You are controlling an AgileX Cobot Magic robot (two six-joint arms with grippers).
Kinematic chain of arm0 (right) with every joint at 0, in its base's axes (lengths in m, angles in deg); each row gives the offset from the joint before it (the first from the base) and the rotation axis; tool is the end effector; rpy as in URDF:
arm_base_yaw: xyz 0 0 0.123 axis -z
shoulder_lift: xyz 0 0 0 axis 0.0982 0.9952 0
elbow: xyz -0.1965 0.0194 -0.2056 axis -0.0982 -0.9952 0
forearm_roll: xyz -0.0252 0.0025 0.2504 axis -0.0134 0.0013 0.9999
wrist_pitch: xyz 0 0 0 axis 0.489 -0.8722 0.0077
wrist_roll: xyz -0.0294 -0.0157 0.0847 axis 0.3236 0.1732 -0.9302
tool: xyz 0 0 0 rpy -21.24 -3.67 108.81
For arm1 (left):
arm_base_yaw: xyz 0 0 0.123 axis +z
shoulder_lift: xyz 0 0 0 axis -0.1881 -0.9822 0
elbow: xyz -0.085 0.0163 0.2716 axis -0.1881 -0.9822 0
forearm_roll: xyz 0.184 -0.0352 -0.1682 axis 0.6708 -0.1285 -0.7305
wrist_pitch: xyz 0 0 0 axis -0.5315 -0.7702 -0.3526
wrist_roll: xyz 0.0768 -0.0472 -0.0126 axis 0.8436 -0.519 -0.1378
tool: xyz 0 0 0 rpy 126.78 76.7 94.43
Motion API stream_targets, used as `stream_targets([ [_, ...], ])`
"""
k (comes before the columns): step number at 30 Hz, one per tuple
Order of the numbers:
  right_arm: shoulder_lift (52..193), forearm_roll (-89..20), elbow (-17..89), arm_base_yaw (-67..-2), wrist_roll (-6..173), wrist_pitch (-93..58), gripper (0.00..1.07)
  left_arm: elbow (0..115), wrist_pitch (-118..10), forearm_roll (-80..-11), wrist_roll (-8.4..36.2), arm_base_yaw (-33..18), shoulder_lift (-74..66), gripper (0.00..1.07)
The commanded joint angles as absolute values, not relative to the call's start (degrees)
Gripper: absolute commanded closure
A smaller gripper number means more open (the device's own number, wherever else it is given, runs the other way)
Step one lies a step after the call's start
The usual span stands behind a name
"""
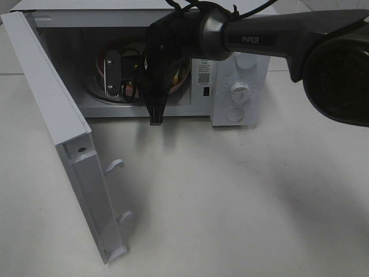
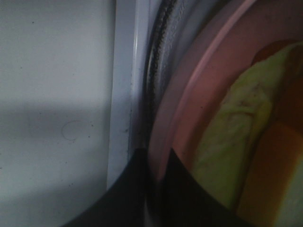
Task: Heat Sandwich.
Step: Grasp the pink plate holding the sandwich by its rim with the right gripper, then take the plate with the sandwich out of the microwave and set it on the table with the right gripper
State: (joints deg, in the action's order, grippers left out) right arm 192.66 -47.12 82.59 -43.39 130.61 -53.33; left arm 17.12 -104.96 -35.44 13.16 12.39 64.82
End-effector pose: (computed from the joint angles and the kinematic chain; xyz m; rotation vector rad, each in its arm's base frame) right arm 0.4319 0.3214 0.1477 -1.8694 1.6350 -0.3232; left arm -0.0088 -0.0063 0.2808 0.0320 2.0414 -0.0409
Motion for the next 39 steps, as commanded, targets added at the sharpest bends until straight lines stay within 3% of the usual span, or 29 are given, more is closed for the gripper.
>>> stream_targets([
  [1, 192.60, -45.46, 82.64, -43.11, 128.78, -55.45, 1.07, 17.06, -104.21, -36.01, 13.34, 12.39, 65.74, 0.09],
  [13, 191.45, -42.25, 81.38, -43.11, 134.57, -57.80, 1.07, 17.06, -104.21, -36.01, 13.34, 12.39, 65.74, 0.09],
  [39, 175.87, -40.88, 59.84, -43.11, 151.87, -45.65, 1.07, 17.06, -104.21, -36.01, 13.34, 12.39, 65.74, 0.09],
])
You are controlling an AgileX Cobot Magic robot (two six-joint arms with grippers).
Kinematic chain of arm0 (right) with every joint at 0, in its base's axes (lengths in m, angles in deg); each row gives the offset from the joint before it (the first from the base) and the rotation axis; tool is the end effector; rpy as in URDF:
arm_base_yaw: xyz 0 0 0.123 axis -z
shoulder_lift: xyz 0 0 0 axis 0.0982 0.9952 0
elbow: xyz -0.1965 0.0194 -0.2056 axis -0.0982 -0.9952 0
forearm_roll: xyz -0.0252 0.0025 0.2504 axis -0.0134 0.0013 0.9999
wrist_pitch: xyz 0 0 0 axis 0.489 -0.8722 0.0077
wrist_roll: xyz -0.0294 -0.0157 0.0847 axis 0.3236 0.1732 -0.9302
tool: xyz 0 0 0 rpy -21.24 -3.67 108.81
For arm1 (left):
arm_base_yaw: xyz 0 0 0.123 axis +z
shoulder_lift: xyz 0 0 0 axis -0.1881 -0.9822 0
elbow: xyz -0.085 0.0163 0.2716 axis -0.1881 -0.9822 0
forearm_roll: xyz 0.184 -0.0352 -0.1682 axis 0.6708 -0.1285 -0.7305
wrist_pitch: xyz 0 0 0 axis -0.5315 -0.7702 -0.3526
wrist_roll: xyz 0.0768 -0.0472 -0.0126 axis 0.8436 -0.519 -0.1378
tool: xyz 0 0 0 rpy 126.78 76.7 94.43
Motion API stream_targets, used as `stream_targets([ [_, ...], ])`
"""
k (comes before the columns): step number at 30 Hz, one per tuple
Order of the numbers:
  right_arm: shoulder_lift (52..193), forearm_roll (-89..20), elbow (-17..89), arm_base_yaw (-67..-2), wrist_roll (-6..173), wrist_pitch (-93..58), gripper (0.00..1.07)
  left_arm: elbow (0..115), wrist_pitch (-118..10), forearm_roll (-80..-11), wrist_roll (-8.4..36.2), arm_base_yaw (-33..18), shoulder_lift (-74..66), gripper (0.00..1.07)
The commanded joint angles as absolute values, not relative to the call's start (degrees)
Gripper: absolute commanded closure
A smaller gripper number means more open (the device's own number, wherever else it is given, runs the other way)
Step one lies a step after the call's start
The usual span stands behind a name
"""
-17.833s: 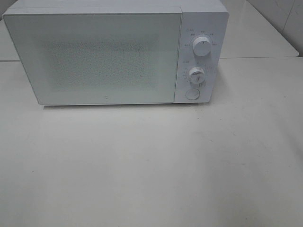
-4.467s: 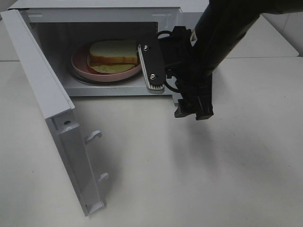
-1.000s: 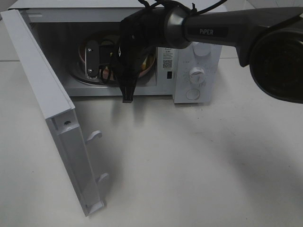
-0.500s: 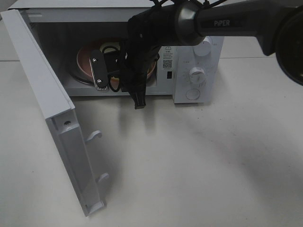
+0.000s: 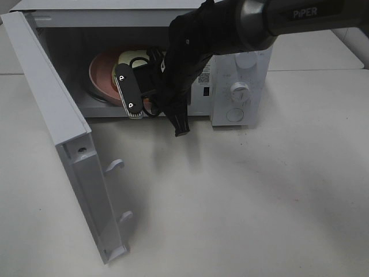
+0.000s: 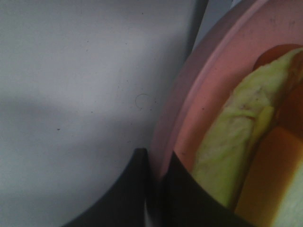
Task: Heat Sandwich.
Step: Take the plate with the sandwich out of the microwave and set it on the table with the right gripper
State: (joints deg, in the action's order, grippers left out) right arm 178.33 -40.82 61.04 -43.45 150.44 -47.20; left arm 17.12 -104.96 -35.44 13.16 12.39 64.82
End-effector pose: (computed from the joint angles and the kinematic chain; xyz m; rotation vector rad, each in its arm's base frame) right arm 0.3821 0.2914 0.1696 -2.1142 1.3753 -0.3393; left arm -0.0088 -0.0063 0.2808 0.0320 2.0414 -0.0409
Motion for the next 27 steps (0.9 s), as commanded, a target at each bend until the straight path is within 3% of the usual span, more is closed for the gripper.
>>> stream_targets([
  [1, 174.89, -40.65, 58.75, -43.11, 152.67, -45.31, 1.07, 17.06, -104.21, -36.01, 13.34, 12.39, 65.74, 0.09],
  [10, 169.68, -33.66, 52.56, -43.11, 163.67, -45.25, 1.07, 17.06, -104.21, -36.01, 13.34, 12.39, 65.63, 0.09],
  [27, 158.28, -30.56, 38.87, -43.11, 172.38, -44.04, 1.07, 17.06, -104.21, -36.01, 13.34, 12.39, 65.63, 0.09],
])
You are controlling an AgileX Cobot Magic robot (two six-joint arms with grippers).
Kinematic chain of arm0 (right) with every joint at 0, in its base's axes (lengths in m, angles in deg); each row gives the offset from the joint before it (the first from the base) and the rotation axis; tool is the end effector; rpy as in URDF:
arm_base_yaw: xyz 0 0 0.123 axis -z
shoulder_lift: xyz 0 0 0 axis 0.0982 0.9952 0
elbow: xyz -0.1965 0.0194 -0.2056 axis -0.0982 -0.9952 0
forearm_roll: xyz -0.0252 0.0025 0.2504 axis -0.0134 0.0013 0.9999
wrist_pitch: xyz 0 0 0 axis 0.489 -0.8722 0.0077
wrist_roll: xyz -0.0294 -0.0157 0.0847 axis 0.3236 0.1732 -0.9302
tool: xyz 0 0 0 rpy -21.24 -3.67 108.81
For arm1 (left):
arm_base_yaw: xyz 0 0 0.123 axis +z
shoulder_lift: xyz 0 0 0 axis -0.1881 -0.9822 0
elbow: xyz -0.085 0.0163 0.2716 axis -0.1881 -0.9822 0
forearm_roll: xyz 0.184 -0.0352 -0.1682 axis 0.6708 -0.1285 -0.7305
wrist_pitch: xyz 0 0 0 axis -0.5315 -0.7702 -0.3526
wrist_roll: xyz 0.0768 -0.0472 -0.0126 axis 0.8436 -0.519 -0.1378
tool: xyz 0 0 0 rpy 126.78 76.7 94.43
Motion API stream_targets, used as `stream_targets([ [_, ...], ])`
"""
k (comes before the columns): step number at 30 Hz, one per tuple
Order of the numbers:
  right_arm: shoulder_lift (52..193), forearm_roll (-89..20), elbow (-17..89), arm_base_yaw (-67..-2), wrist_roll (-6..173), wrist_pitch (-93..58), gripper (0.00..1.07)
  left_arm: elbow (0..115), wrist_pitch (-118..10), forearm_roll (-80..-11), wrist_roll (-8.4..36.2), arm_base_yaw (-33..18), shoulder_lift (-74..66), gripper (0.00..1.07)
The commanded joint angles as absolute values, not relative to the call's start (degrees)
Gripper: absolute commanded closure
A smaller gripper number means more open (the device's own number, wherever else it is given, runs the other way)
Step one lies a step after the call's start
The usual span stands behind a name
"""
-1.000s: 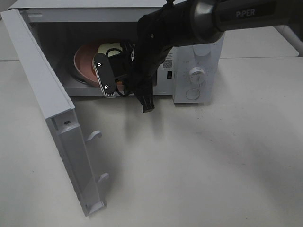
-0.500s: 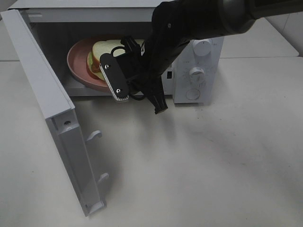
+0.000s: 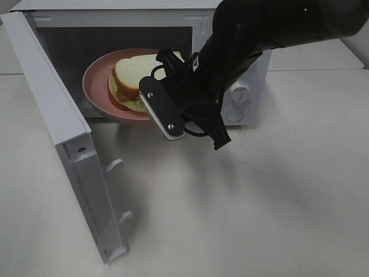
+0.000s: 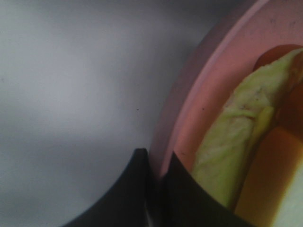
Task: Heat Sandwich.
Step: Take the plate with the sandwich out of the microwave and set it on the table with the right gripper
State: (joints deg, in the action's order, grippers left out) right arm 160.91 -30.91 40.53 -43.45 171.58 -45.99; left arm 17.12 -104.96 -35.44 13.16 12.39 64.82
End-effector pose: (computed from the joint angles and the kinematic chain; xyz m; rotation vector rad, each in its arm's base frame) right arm 0.3149 0.2479 0.2028 -2.2919 1.1290 -0.3187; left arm -0.0088 -0.0063 0.2808 0.0320 2.0414 -0.0409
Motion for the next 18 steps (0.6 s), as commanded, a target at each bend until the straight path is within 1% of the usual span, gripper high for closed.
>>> stream_targets([
  [1, 158.28, -30.56, 38.87, -43.11, 172.38, -44.04, 1.07, 17.06, -104.21, -36.01, 13.34, 12.39, 65.63, 0.09],
  [9, 151.98, -30.96, 29.87, -44.20, 172.27, -41.58, 1.07, 17.06, -104.21, -36.01, 13.34, 12.39, 65.63, 0.09],
  [18, 146.53, -32.05, 23.34, -44.43, 171.52, -41.29, 1.07, 17.06, -104.21, -36.01, 13.34, 12.39, 65.63, 0.09],
])
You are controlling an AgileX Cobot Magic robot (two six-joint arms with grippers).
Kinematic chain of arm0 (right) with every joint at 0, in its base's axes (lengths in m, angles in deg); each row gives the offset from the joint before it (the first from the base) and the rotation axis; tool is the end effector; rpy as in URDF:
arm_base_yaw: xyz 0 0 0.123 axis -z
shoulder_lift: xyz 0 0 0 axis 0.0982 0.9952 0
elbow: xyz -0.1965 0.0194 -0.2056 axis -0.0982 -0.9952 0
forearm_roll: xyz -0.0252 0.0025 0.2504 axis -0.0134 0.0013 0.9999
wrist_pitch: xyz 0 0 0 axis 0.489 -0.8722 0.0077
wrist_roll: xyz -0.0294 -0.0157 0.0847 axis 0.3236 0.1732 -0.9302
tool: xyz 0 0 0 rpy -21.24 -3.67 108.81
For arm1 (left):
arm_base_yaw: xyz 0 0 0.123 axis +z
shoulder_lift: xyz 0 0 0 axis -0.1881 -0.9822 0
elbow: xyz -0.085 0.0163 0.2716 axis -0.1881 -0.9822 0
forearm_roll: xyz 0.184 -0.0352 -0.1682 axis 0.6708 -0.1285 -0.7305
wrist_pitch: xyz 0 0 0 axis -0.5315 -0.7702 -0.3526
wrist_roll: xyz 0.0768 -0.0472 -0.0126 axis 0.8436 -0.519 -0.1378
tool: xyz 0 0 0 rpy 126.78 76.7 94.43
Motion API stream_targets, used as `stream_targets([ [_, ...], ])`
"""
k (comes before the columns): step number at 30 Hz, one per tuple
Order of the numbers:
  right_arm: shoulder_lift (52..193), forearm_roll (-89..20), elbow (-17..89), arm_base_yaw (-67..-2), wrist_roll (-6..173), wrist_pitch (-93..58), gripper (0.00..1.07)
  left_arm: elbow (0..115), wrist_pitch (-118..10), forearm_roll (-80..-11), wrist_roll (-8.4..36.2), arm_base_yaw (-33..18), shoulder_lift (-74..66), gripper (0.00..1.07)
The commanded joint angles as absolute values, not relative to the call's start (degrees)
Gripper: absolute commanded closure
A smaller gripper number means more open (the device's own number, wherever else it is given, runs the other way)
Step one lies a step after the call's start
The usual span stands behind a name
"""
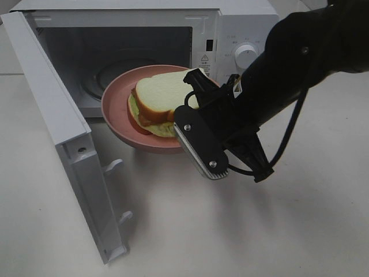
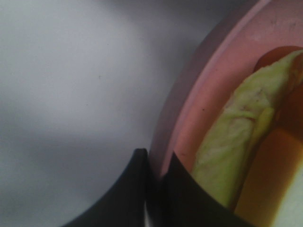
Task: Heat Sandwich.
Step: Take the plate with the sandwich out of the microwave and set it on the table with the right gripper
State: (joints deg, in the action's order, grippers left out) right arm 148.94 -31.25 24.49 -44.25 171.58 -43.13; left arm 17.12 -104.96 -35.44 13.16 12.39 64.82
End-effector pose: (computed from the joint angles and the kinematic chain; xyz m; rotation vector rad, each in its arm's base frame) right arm 0.2602 0.2107 0.2049 -2.3200 1.1199 -0.3110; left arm -0.0088 -0.0063 0.2808 0.0320 2.0414 -0.0409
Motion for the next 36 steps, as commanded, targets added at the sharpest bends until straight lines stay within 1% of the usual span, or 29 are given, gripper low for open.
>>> stream_targets([
  [1, 146.53, -32.05, 23.34, -44.43, 171.52, -41.29, 1.07, 17.06, -104.21, -36.01, 13.34, 12.39, 65.63, 0.09],
  [12, 138.51, -36.69, 16.75, -44.43, 165.85, -41.70, 1.07, 17.06, -104.21, -36.01, 13.34, 12.39, 65.63, 0.09],
  [28, 128.88, -36.86, 8.73, -44.43, 162.41, -42.44, 1.07, 17.06, -104.21, -36.01, 13.34, 12.39, 65.63, 0.09],
  [36, 123.96, -39.79, 5.64, -44.43, 157.66, -45.94, 1.07, 17.06, -104.21, -36.01, 13.34, 12.39, 65.63, 0.09],
])
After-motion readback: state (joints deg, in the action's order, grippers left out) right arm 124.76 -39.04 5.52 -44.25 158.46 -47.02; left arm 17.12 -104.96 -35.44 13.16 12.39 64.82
